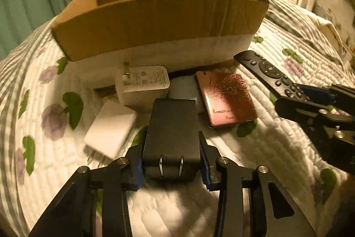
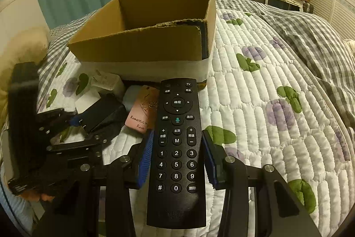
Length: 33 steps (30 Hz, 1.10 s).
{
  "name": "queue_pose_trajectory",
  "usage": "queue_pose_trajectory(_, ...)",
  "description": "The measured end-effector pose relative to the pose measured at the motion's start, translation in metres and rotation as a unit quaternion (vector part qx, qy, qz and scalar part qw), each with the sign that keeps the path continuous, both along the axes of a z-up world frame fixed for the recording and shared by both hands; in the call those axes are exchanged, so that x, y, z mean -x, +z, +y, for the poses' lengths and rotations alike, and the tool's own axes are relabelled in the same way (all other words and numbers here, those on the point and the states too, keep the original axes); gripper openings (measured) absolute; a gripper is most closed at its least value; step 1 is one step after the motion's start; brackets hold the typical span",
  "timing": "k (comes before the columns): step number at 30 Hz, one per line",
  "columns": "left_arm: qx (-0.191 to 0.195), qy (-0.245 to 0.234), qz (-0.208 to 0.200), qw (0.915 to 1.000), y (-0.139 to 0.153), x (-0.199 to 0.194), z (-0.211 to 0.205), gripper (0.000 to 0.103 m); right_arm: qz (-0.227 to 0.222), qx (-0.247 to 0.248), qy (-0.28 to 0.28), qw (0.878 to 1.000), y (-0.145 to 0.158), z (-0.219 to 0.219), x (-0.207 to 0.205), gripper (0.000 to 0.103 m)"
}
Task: Organize rigid objects
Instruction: 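Lower the remote and black charger into the box and open both tools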
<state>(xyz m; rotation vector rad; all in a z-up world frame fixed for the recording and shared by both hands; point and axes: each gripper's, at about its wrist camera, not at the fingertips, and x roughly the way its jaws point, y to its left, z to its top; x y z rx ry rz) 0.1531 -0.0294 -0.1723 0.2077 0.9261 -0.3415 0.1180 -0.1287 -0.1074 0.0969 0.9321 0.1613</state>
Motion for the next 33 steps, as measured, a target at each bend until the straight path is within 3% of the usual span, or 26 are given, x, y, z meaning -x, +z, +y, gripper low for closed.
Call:
queue_pose_trajectory(7, 0.021, 0.002, -0.021, 0.9996, 0.032, 0.040, 0.002, 0.039, -0.014, 0.000, -0.004, 1.000, 0.015, 0.002, 0.012, 0.041)
queue_pose_trajectory(16, 0.030, 0.022, -0.060, 0.9975, 0.086, 0.045, 0.016, 0.039, -0.041, -0.008, -0.013, 0.999, 0.049, -0.001, 0.036, 0.041)
queue_pose_trajectory(23, 0.033, 0.027, -0.095, 0.9945, 0.118, 0.021, 0.023, 0.039, -0.081, 0.001, -0.008, 0.997, 0.087, 0.001, 0.023, 0.041)
queue_pose_trajectory(33, 0.048, 0.034, -0.131, 0.9897, 0.163, -0.055, 0.021, 0.039, -0.140, 0.013, 0.013, 0.990, 0.142, 0.004, -0.057, 0.041)
